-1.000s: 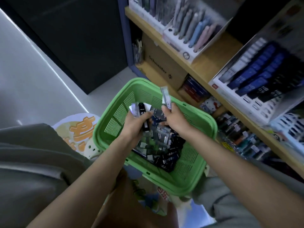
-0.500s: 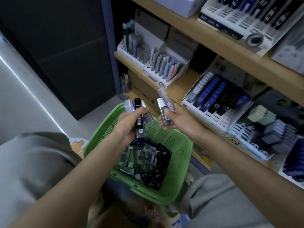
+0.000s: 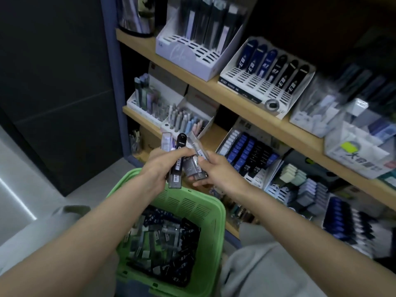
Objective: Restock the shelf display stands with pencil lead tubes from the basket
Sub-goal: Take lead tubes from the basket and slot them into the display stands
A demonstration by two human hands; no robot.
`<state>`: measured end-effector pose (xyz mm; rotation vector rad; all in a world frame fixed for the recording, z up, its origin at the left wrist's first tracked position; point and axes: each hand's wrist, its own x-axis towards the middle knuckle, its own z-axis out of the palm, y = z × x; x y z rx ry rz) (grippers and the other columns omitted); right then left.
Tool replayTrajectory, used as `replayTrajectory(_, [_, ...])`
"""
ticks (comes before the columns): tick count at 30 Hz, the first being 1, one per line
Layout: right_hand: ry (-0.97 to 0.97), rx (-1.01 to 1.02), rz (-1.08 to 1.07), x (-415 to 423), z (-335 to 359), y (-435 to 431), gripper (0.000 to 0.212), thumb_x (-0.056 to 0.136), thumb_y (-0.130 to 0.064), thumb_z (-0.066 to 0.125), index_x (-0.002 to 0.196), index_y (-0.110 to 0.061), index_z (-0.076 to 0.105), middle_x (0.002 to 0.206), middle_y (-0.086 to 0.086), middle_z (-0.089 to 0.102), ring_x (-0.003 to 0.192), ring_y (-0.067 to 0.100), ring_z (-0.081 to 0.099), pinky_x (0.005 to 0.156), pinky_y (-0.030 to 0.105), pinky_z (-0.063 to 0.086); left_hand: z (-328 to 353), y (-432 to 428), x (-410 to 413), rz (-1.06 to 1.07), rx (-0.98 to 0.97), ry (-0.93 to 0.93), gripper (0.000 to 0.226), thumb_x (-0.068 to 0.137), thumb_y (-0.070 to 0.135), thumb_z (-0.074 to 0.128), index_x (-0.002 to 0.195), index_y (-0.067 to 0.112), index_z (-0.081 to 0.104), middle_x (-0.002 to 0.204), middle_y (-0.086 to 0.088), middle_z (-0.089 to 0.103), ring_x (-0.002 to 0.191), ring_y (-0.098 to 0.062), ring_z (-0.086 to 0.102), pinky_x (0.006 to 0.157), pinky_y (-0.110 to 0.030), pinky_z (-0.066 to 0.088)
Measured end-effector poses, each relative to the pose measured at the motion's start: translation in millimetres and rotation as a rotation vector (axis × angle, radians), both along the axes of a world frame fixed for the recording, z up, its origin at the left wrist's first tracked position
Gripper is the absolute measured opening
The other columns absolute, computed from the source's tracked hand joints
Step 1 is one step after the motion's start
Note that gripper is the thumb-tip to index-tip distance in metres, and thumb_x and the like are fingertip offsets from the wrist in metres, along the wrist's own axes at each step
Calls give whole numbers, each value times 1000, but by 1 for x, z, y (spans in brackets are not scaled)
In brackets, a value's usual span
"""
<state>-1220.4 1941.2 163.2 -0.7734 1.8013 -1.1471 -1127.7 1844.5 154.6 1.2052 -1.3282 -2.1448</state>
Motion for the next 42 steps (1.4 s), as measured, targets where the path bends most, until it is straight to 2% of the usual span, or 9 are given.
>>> replayTrajectory(4, [17,-17,-23,-1,8,-4,33,103,-17,34,132,-7,45,113,18,60,81,20,64,68,25,58,6,-11,-5,-40,7,-8,22,74,20,77,91,12,65,73,-3,68,61,-14,61,48,-22,43])
replayTrajectory(8, [39,-25,-91,-2,18,-7,24,104,-21,32,118,-14,50,94,1,64,75,9,64,78,33,58,10,-19,-13,-58,31,28,17,75,19,76,85,13,65,54,3,67,43,-8,60,39,-18,41])
replayTrajectory(13, [80,-75,-293,-15,34,-12,29,102,-19,35,78,-11,50,76,4,60,63,12,60,65,27,53,24,-28,-21,-45,66,125,35,74,20,77,105,10,64,77,-3,69,62,-14,63,52,-25,44])
replayTrajectory(16, [218,-77,-302,-25,45,-6,45,100,-40,36,68,-12,52,66,1,51,59,12,49,61,21,45,33,-30,-25,-23,56,168,31,75,18,76,103,9,64,72,-2,66,46,-9,62,40,-19,43])
replayTrajectory(21, [298,-124,-217,-40,68,5,36,102,-31,32,104,-20,66,74,-6,47,61,1,44,61,8,39,47,-30,-37,-51,44,198,24,74,18,77,93,10,63,73,-4,65,50,-13,61,40,-20,44])
replayTrajectory(29, [248,-230,-263,-60,105,23,8,97,-10,49,103,-10,44,100,11,72,87,20,70,84,33,57,59,-26,-54,-118,-14,202,26,72,23,79,92,13,65,79,-5,69,69,-19,64,53,-30,48])
replayTrajectory(34, [516,-256,-342,-85,127,46,10,98,-16,48,88,-16,48,93,4,66,81,5,65,78,23,54,69,-15,-65,-147,-5,218,26,71,22,79,91,14,65,78,-4,70,69,-18,64,54,-29,47])
replayTrajectory(38, [695,-319,-492,-108,146,75,18,93,-7,57,96,-18,43,80,4,64,67,12,69,63,22,55,80,-5,-74,-162,-10,246,25,73,18,78,93,15,64,78,-2,69,65,-15,61,51,-26,44])
replayTrajectory(42, [931,-194,-581,-130,154,96,17,95,-15,56,105,-18,42,89,3,60,69,10,68,67,26,56,91,5,-80,-187,-35,267,23,73,18,77,90,16,63,72,0,65,55,-12,59,46,-24,43])
